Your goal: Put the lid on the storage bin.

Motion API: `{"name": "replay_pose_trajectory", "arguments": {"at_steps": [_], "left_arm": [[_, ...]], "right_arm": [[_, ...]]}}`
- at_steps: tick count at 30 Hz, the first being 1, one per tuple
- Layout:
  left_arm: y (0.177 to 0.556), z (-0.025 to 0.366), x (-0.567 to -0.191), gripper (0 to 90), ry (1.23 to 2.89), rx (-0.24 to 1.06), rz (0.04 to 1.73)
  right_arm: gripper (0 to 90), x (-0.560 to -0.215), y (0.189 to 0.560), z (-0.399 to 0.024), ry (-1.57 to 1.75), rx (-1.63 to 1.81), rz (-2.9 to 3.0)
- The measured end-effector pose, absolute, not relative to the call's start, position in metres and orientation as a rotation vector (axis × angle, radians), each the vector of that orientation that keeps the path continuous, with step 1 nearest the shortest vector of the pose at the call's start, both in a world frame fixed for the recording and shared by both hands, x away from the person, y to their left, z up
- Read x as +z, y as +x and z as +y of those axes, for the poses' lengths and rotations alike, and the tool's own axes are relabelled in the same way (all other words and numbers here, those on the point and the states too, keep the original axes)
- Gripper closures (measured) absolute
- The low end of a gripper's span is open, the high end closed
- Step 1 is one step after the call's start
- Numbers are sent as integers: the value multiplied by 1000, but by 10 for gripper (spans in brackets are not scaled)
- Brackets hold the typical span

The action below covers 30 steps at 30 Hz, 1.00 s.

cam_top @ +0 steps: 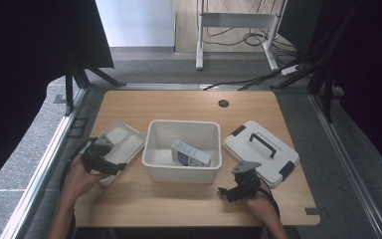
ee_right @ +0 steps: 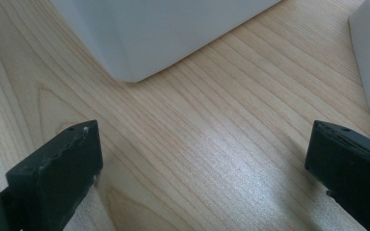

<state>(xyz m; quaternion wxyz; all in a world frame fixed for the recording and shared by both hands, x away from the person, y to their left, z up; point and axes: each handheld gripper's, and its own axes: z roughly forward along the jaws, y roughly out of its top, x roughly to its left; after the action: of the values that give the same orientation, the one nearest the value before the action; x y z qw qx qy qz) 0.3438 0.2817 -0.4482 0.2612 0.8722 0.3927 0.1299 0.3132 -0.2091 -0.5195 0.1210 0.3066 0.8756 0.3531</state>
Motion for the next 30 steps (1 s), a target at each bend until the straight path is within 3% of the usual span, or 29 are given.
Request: {"name": "replay_pose_trajectory", "arguments": {"at_steps": [9, 19, 30], "left_arm": [[375, 298, -448, 276, 2444, 351, 1125], [406, 303, -462, 576, 2543, 269, 1217], [425, 295, -479, 811, 2657, 150, 1298]], "right_arm": [[0, -520, 313, -209, 896, 1031, 2556], [0, -519, 313, -209, 896, 1031, 2557], [0, -520, 313, -209, 896, 1032, 2557]]}}
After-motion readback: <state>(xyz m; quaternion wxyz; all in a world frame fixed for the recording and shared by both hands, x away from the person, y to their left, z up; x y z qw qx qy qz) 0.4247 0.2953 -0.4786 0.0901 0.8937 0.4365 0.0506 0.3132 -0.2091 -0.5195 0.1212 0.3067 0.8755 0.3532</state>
